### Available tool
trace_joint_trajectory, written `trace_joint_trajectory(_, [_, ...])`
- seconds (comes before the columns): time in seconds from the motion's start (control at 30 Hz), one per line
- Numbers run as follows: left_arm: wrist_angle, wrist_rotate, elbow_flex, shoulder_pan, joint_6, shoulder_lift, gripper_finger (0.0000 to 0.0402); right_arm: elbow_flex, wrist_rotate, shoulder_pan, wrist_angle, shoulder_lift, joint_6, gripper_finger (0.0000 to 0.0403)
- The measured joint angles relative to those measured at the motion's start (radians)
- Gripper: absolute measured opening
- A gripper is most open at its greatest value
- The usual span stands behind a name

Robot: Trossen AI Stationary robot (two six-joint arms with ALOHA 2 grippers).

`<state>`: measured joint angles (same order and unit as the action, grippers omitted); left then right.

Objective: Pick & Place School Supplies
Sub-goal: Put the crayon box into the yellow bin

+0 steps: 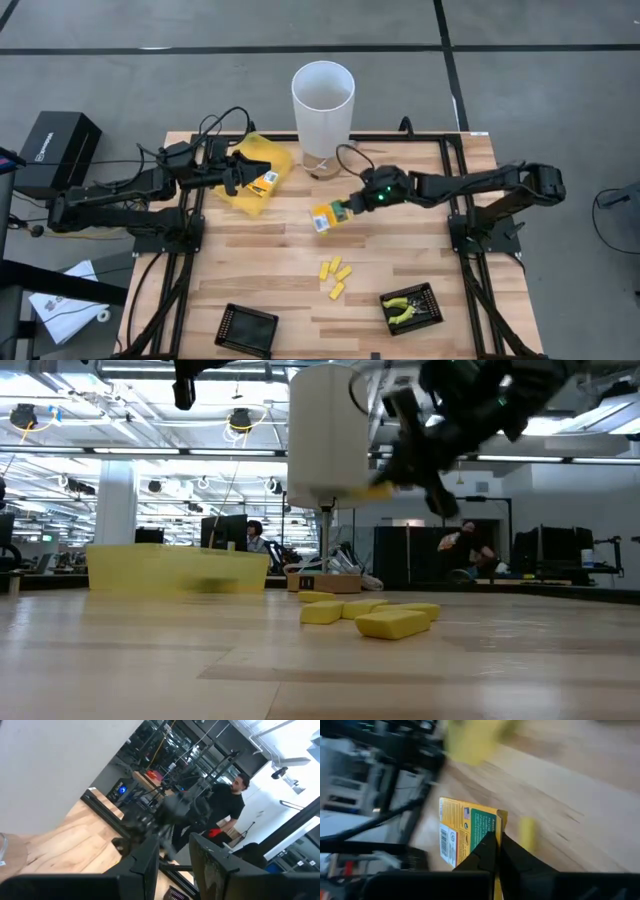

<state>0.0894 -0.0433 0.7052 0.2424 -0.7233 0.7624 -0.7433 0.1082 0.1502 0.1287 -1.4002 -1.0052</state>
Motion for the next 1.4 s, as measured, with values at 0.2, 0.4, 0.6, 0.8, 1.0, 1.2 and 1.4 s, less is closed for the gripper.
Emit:
trace_joint_trajectory(0.2, [-0.124, 0.040, 0.000, 0.000, 0.010, 0.000, 0.0103, -0.150, 0.004, 0.017, -0.007, -0.003, 0.071, 0.0000])
trace_joint_trajectory(0.4, [-0.292, 0.117, -0.001, 0.001, -0.079, 0.018, 0.0113, -0.269, -0.014, 0.030, -0.073, -0.011, 0.145, 0.0000])
trace_joint_trajectory(0.6, [-0.193, 0.117, 0.000, 0.001, -0.178, 0.039, 0.0161, -0.331, -0.063, 0.030, -0.102, -0.013, 0.214, 0.0000])
trace_joint_trajectory(0.8, [-0.152, 0.083, -0.001, -0.002, -0.244, 0.061, 0.0181, -0.371, -0.098, 0.030, -0.102, -0.012, 0.230, 0.0000])
trace_joint_trajectory(1.0, [0.055, 0.039, 0.001, -0.006, -0.261, 0.112, 0.0163, -0.390, -0.106, 0.029, -0.098, -0.012, 0.231, 0.0000])
trace_joint_trajectory(1.2, [0.111, 0.000, 0.000, -0.010, -0.285, 0.166, 0.0153, -0.395, -0.116, 0.027, -0.098, -0.012, 0.231, 0.0000])
trace_joint_trajectory(1.4, [0.128, -0.006, 0.000, -0.038, -0.285, 0.219, 0.0153, -0.395, -0.116, 0.027, -0.092, -0.012, 0.230, 0.0000])
